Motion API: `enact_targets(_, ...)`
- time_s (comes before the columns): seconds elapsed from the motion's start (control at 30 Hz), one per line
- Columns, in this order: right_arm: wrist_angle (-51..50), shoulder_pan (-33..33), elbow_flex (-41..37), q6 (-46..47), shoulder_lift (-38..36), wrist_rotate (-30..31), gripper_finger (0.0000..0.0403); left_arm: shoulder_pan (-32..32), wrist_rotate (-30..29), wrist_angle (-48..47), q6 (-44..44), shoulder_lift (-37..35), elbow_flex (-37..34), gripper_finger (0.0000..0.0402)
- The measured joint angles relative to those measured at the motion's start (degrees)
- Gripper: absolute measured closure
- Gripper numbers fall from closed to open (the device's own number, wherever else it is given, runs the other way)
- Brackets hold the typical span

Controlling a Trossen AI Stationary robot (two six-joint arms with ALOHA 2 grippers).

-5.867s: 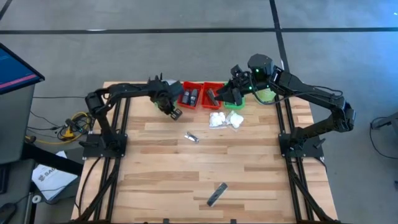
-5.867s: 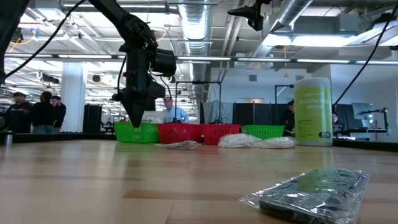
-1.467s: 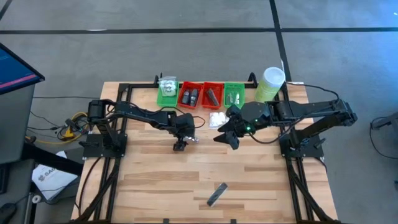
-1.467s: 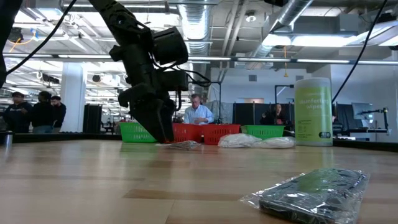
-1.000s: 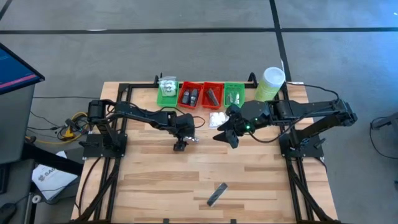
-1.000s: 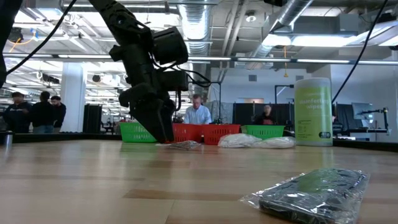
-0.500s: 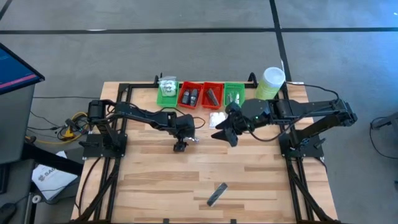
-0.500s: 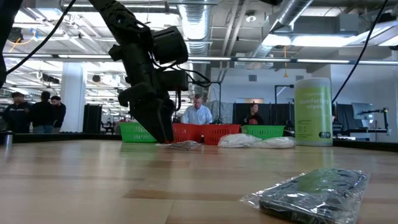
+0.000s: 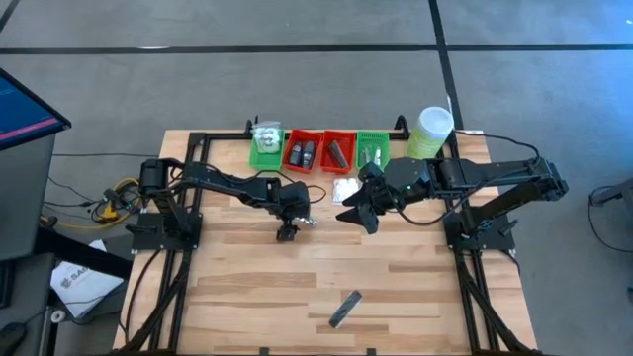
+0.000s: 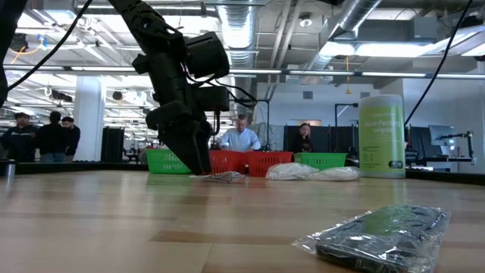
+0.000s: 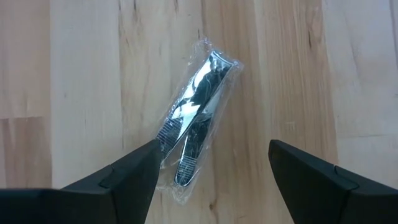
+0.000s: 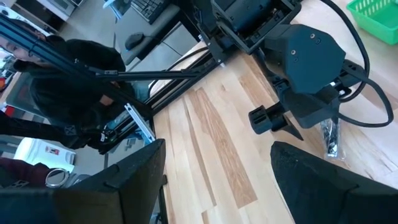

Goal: Pick & Place Travel size toiletries
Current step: Put the nail cutter into the right green basket

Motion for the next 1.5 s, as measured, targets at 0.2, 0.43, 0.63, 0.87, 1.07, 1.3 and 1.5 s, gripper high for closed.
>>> enact_targets(0.2, 0.0, 0.0, 0.0, 0.0, 0.0, 0.0, 0.0122, -0.1, 0.0, 0.0, 0.0, 0.0, 0.0, 0.0112)
enact_targets(0.43, -0.4, 0.0, 0.0, 0.0, 0.0, 0.0, 0.0122, -0.1, 0.0, 0.0, 0.0, 0.0, 0.0, 0.0112)
enact_targets(0.63, -15.4, -0.8, 0.0, 3.4, 0.0, 8.3, 0.0122, -0.1, 0.0, -0.1, -0.5, 0.0, 0.0, 0.0113)
enact_targets(0.87, -32.9, -1.1, 0.0, 6.4, 0.1, 14.8, 0.0122, -0.1, -0.1, -1.1, -2.5, 0.0, 0.0, 0.0113)
enact_targets(1.07, -33.9, -1.9, 0.0, 2.6, 0.1, 14.8, 0.0122, -0.1, -0.1, -1.2, -2.6, 0.0, 0.0, 0.0113)
enact_targets(1.3, -33.9, -1.3, 0.0, 1.6, 0.1, 14.7, 0.0122, -0.1, -0.1, -1.4, -2.6, 0.0, 0.0, 0.0124)
enact_targets(1.5, -33.9, -1.3, 0.0, 1.5, 0.1, 14.7, 0.0122, -0.1, 0.0, -1.7, -3.9, 0.0, 0.0, 0.0179)
